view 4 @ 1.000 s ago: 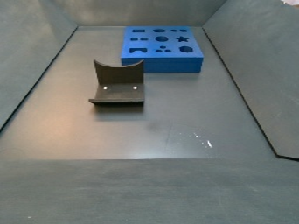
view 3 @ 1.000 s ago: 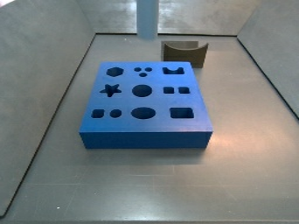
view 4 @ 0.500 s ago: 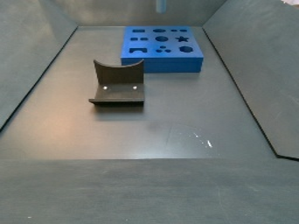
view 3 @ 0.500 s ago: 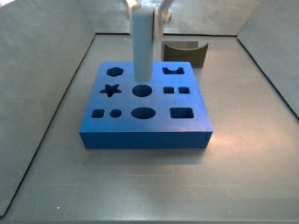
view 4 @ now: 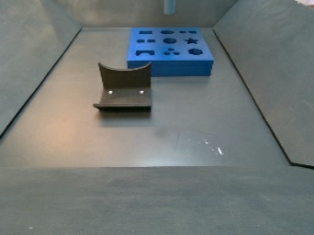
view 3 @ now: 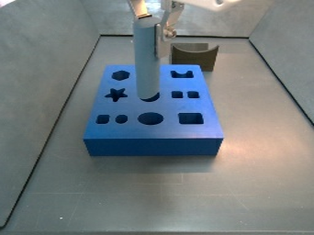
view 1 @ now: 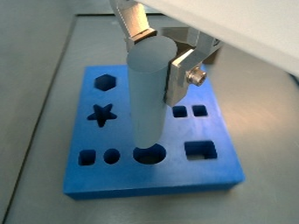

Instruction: Insert the oval object.

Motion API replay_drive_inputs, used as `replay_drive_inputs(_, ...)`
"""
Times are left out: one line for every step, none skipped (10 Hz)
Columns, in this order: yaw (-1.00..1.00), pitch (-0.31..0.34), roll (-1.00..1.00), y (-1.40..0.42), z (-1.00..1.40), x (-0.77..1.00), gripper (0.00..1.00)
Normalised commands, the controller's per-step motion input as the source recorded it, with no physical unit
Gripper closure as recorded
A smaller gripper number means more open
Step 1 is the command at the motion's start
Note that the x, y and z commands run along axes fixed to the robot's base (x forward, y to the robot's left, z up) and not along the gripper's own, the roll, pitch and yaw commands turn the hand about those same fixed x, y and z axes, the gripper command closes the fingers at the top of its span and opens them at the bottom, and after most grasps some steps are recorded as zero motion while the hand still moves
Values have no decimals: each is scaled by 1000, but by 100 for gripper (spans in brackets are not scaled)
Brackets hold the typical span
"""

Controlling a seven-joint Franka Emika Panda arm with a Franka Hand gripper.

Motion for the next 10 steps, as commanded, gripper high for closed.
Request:
replay_drive_inputs(-917,-36,171,-131,-189,63,100)
replay_drive_inputs(-960,-41,189,-40,-257,37,100)
replay_drive_inputs(-994,-44,200,0,-300,14,100)
replay_drive_inputs(-1000,-50,197,0,-320,23,100)
replay_drive_inputs(-1000,-50,193,0,-323,26,100)
replay_drive_inputs(-1000,-41,131,0,-254,14,100)
replay_drive_inputs(-1000,-24,77,0,-206,0,100)
replay_drive_inputs(-1000,-9,53,0,-194,0,100)
replay_drive_inputs(-1000,0,0,-9,-189,0,100)
replay_drive_inputs(-966,-27,-96,-77,-171,0,100)
